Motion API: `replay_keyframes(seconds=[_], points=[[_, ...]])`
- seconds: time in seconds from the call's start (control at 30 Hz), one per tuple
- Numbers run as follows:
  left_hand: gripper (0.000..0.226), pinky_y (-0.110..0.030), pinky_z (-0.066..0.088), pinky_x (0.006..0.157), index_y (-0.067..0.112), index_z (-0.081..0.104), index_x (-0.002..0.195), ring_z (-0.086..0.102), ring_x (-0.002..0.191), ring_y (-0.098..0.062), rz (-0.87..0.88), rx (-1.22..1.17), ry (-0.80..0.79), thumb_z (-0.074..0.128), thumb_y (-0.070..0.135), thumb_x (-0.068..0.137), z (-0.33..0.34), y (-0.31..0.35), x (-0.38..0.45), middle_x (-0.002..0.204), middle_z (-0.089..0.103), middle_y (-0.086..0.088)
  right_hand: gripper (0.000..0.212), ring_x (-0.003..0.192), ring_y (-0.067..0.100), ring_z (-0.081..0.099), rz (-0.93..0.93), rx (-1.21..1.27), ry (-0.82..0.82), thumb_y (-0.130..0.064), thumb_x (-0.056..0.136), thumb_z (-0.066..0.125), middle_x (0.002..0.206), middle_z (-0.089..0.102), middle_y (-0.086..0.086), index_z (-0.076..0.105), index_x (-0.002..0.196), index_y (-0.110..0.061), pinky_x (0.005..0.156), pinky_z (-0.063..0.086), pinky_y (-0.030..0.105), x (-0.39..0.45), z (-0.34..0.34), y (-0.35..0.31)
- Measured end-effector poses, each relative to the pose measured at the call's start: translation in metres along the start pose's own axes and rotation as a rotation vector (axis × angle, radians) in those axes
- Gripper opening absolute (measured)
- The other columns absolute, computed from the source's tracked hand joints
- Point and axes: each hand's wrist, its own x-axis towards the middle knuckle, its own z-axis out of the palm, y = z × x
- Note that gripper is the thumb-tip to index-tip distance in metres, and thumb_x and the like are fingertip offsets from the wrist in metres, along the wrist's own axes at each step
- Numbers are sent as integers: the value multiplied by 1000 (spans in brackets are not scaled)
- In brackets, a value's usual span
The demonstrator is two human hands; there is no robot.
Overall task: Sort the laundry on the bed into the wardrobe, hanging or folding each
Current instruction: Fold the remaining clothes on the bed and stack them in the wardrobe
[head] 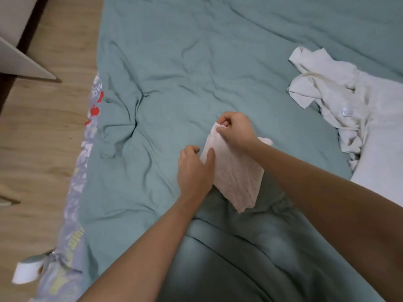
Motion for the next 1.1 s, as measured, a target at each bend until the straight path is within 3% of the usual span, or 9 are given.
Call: replay_keyframes(seconds=[0.2, 0.4, 0.5, 0.63, 0.7, 0.8, 0.87, 0.97, 1.1], points=[[58, -38, 40, 85, 10, 54, 110, 56, 109, -32, -31, 216, -142, 41, 63, 91, 23, 18, 49, 113, 62, -10, 22, 96, 30, 52, -91, -535, 119, -34, 93, 51, 95, 63, 7, 60, 95, -14, 84, 34, 38, -22, -21, 39], [43, -33, 33, 74, 9, 47, 107, 58, 101, -34, 139, 141, -204, 38, 50, 99, 24, 5, 46, 107, 62, -14, 34, 92, 35, 59, -76, -628, -111, -43, 99, 39, 101, 63, 16, 48, 106, -11, 72, 42, 40, -37, -27, 56], [36, -33, 32, 69, 8, 45, 105, 58, 96, -36, 204, 86, -187, 39, 43, 100, 15, 0, 43, 100, 62, -16, 32, 89, 36, 59, -107, -609, -65, -41, 99, 41, 94, 65, 16, 53, 98, -11, 69, 41, 40, -34, -22, 54], [29, -33, 26, 64, 12, 41, 89, 55, 81, -31, 308, -12, -146, 42, 38, 100, -18, 5, 32, 76, 54, -3, 39, 62, 24, 51, 123, -211, 187, -31, 95, 52, 61, 54, 8, 51, 63, -8, 61, 38, 36, -50, -24, 37], [29, -31, 25, 63, 11, 43, 83, 49, 72, -23, 352, -77, -153, 45, 35, 100, -43, 13, 26, 67, 46, 5, 46, 48, 13, 40, 361, 232, 290, -31, 95, 53, 50, 43, 1, 45, 53, -14, 52, 35, 27, -71, -29, 21], [31, -25, 29, 59, 10, 46, 77, 43, 61, -3, 378, -207, -160, 49, 32, 99, -92, 31, 7, 65, 45, 7, 45, 44, 10, 46, 625, 1039, 177, -46, 96, 45, 52, 47, -1, 47, 62, -18, 49, 39, 23, -117, -35, -18], [32, -16, 34, 56, 11, 47, 74, 43, 56, 1, 356, -286, -182, 50, 31, 99, -125, 43, -9, 63, 44, 8, 41, 55, 11, 59, 601, 1243, 39, -51, 92, 46, 58, 57, 0, 53, 72, -16, 66, 46, 28, -144, -31, -44], [36, -17, 33, 55, 17, 40, 68, 39, 53, 0, 306, -373, -196, 49, 35, 98, -173, 52, -37, 60, 41, 10, 42, 95, 22, 64, 526, 1350, -28, -48, 78, 55, 97, 70, 9, 64, 101, -15, 96, 45, 37, -175, -21, -94], [33, -18, 33, 54, 15, 41, 74, 36, 55, -2, 202, -501, -91, 48, 35, 99, -233, 49, -80, 65, 39, 3, 47, 114, 24, 61, 420, 1462, -149, -37, 84, 59, 120, 66, 13, 61, 120, -7, 103, 43, 41, -205, -9, -167]])
